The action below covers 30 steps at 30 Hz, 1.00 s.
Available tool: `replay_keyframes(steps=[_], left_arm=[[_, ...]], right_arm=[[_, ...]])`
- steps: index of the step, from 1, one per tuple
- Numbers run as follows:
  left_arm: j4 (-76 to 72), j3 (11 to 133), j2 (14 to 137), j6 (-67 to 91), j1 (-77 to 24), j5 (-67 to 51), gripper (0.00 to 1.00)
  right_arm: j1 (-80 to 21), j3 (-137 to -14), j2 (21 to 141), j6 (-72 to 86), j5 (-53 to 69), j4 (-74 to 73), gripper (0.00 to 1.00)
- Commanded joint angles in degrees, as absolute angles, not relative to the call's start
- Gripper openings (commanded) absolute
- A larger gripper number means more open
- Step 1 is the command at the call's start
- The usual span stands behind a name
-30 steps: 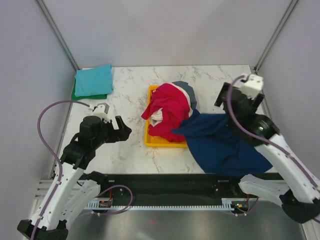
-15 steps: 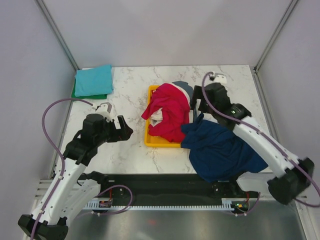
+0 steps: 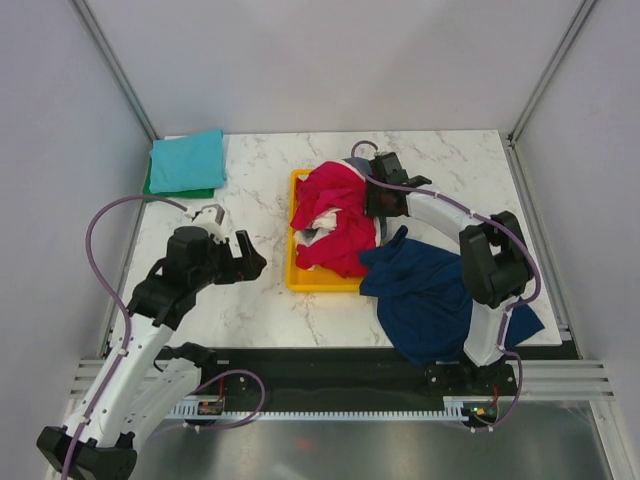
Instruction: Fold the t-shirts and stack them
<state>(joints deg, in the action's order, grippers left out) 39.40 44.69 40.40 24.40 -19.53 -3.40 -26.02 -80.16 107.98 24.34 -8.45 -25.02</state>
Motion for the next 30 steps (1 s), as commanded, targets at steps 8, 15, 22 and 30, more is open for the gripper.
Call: replay_keyframes(steps=[8, 15, 22, 30], left_arm=[[38.7, 45.8, 42.3, 23.6, -16.4, -6.0, 0.99], [38.6, 45.6, 42.2, 23.6, -16.3, -5.7, 0.99], [38.4, 45.7, 42.6, 23.6, -16.3, -6.5, 0.99], [38.3, 45.6, 42.3, 23.5, -16.0, -6.9, 0.99]], right_arm=[[-23.6, -88.5, 120.8, 32.8, 0.6, -15.6, 0.0], [-11.5, -94.4, 121.6, 42.0, -11.2, -18.8, 0.0], [3.3, -105.5, 124.7, 36.1, -8.1, -19.9, 0.0], [8.7, -132.4, 134.4, 22.8, -20.7, -35.4, 0.22]])
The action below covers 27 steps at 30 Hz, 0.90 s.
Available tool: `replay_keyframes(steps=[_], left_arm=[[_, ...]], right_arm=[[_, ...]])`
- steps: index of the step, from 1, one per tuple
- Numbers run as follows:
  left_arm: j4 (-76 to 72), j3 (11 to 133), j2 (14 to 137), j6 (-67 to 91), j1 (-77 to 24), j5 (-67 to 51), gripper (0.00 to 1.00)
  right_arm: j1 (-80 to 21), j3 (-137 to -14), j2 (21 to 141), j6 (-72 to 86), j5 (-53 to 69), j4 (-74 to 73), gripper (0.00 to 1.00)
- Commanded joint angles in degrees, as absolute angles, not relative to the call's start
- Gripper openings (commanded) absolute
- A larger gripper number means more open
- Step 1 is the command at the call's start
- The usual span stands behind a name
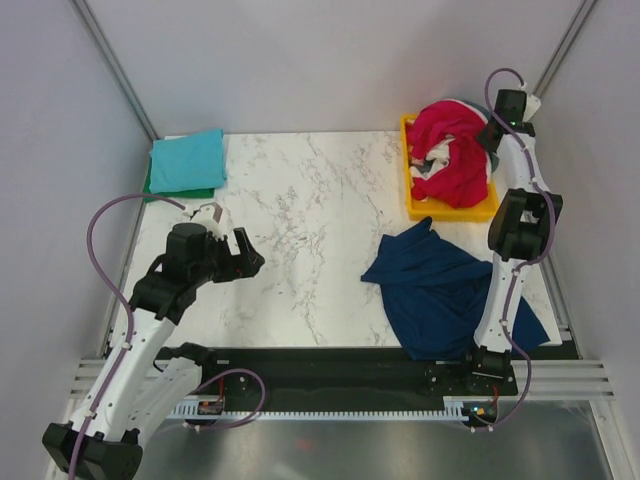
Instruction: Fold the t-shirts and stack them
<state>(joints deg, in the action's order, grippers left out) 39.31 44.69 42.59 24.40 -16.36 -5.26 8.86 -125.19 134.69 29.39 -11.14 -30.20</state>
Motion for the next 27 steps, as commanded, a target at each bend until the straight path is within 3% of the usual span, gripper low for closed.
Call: replay_keyframes(steps=[1, 2, 4, 5, 10, 16, 19, 27], left_arm=[[38.2, 45.6, 42.2, 23.5, -16.0, -7.1, 0.99], [38.3, 45.6, 42.4, 23.4, -16.0, -7.3, 0.99], [38.2, 45.6, 42.5, 23.3, -16.0, -7.7, 0.99], [38.1, 45.6, 42.6, 23.3, -16.0, -7.7, 0.99], [38.1, 45.5, 42.3, 23.3, -15.8, -7.6, 0.99], [38.1, 45.5, 42.2, 23.3, -15.5, -7.7, 0.99], [38.1, 45.5, 42.0, 23.3, -15.5, -7.6, 0.99], [38.1, 45.4, 41.2, 23.4, -15.5, -6.2, 0.99]], right_arm=[[9.0, -133.7, 133.8, 21.5, -22.2, -35.7, 0.49], [8.9, -133.8, 133.2, 21.0, -22.5, -35.5, 0.62], [8.3, -133.4, 130.7, 20.7, -23.4, -35.2, 0.79], [7.9, -133.2, 129.7, 20.5, -23.9, -35.4, 0.81], [2.0, -125.5, 120.0, 19.3, -26.4, -35.7, 0.86], [-7.3, -110.0, 113.5, 24.3, -12.3, -29.1, 0.86], [-8.5, -109.7, 118.5, 25.4, -0.2, -24.3, 0.84], [-9.1, -124.0, 138.9, 22.3, 0.2, -31.1, 0.82]])
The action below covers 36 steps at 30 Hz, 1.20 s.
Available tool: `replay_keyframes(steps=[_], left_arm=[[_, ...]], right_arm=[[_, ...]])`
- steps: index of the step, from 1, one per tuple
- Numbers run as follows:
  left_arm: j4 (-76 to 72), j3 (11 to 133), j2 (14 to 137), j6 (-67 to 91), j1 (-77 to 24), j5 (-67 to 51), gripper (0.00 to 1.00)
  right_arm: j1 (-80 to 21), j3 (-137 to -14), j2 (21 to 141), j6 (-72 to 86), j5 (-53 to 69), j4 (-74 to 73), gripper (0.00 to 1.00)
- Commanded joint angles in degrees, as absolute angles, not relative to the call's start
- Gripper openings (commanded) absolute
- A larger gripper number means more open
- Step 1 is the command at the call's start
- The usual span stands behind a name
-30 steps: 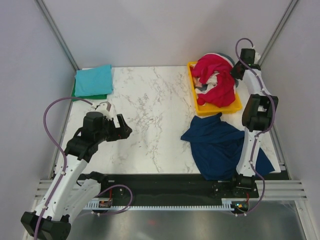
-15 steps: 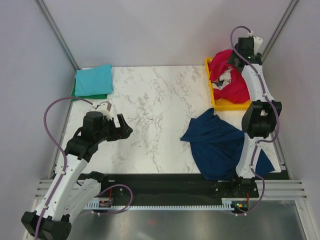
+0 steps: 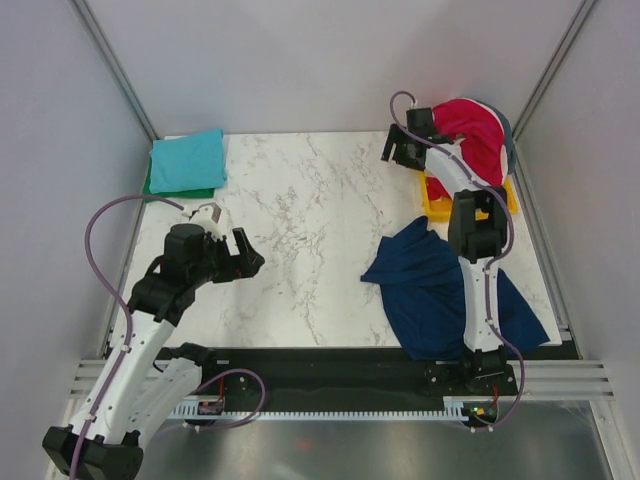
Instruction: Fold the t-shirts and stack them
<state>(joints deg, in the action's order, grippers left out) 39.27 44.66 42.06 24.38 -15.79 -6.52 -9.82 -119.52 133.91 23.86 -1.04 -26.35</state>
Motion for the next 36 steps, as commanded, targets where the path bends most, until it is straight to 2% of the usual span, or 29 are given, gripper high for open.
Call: replay_keyframes(steps=[1, 7, 13, 18, 22, 36], left_arm=[[38.1, 45.4, 41.3, 23.4, -15.5, -6.1, 0.99], [38.1, 45.4, 41.7, 23.5, -15.4, -6.5, 0.99], [38.1, 45.4, 42.5, 23.5, -15.4, -7.2, 0.99], [38.1, 45.4, 42.4, 23.5, -15.3, -6.9, 0.99], [38.1, 45.4, 41.6, 23.5, -15.3, -6.5, 0.99], [38.1, 45.4, 40.9, 23.3, -15.3, -7.0, 0.99]], right_arm=[[-9.0, -124.2, 139.7, 21.4, -4.6, -31.8, 0.82], [-2.0, -118.8, 137.6, 18.9, -17.3, -34.7, 0.83], [0.9, -112.2, 130.9, 14.2, -17.2, -33.0, 0.83], [-1.3, -108.2, 122.9, 15.0, -7.8, -33.0, 0.85], [-4.0, -102.8, 116.9, 16.4, -6.8, -33.6, 0.86], [-8.9, -69.9, 103.6, 23.4, -0.9, -26.8, 0.79]])
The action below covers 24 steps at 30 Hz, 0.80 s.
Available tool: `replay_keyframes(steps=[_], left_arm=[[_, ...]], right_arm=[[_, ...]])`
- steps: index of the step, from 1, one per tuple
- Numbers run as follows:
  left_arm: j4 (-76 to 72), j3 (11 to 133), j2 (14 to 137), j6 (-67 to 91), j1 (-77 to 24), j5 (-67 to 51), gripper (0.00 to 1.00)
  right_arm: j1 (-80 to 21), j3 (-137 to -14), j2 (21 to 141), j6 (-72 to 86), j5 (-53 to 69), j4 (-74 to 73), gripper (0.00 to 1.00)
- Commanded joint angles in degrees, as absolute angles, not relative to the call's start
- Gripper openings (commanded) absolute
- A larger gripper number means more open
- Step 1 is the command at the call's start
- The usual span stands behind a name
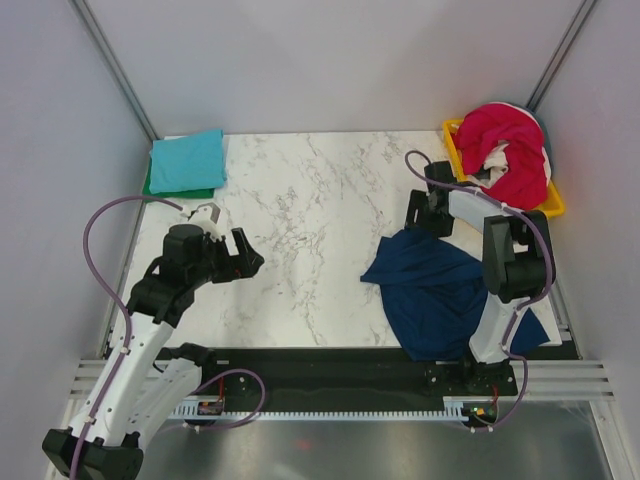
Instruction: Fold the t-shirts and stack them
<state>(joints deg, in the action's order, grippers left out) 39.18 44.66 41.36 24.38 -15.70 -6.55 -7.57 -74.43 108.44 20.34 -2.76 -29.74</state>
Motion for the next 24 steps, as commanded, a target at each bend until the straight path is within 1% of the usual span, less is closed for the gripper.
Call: replay_keyframes(steps=[1, 2, 4, 5, 8, 9, 10, 11, 14, 15, 19, 20, 22, 23, 24], left_arm=[[38.1, 45.5, 40.9, 23.3, -15.2, -7.1, 0.99], [38.1, 45.4, 40.9, 23.3, -15.2, -7.0, 0.99], [38.1, 45.4, 40.7, 23.4, -15.3, -7.1, 0.99], [38.1, 45.4, 40.6, 23.3, -15.2, -7.0, 0.99], [38.1, 45.5, 40.8, 23.3, -15.2, -7.1, 0.99], [38.1, 45.5, 40.7, 23.3, -15.2, -7.1, 0.99], [38.1, 45.5, 40.6, 23.3, -15.1, -7.0, 0.99], [38.1, 45.5, 40.4, 23.3, -15.2, -7.1, 0.99], [38.1, 45.5, 40.0, 23.4, -15.1, -7.0, 0.99], [38.1, 45.5, 39.9, 23.3, -15.1, -6.9, 0.99], [38.1, 45.5, 39.6, 23.2, -15.1, -6.6, 0.99], [38.1, 45.4, 39.6, 23.3, -15.0, -6.4, 0.99], [38.1, 45.4, 39.6, 23.3, -14.9, -6.4, 0.99], [38.1, 45.4, 39.6, 23.3, -14.9, -6.4, 0.99], [38.1, 45.4, 39.6, 23.3, -14.9, -6.3, 0.99]], right_arm=[[-8.9, -68.6, 103.1, 23.7, -0.4, -25.8, 0.78], [-9.3, -66.8, 102.5, 24.0, -0.2, -24.5, 0.77], [-9.9, -66.1, 102.3, 24.3, -0.2, -24.2, 0.69], [-10.7, -65.9, 102.1, 24.3, -0.2, -24.3, 0.6], [-12.3, -66.5, 101.0, 25.0, -1.1, -24.4, 0.43], [-12.7, -67.1, 100.7, 25.0, -1.5, -24.8, 0.3], [-13.2, -67.8, 100.6, 25.2, -1.8, -25.4, 0.26], [-14.3, -69.5, 100.4, 25.5, -2.0, -26.6, 0.18], [-16.6, -74.6, 100.5, 25.5, -4.5, -30.5, 0.1], [-18.3, -76.3, 100.5, 25.4, -5.0, -31.5, 0.0], [-23.1, -87.4, 101.0, 25.4, -3.4, -36.0, 0.0], [-24.4, -94.2, 101.3, 25.2, -0.2, -37.4, 0.0], [-28.0, -102.6, 102.0, 24.6, 4.3, -39.1, 0.0], [-30.6, -113.0, 103.1, 24.3, 5.8, -42.2, 0.0], [-31.7, -118.6, 103.7, 24.0, 5.9, -44.3, 0.0]])
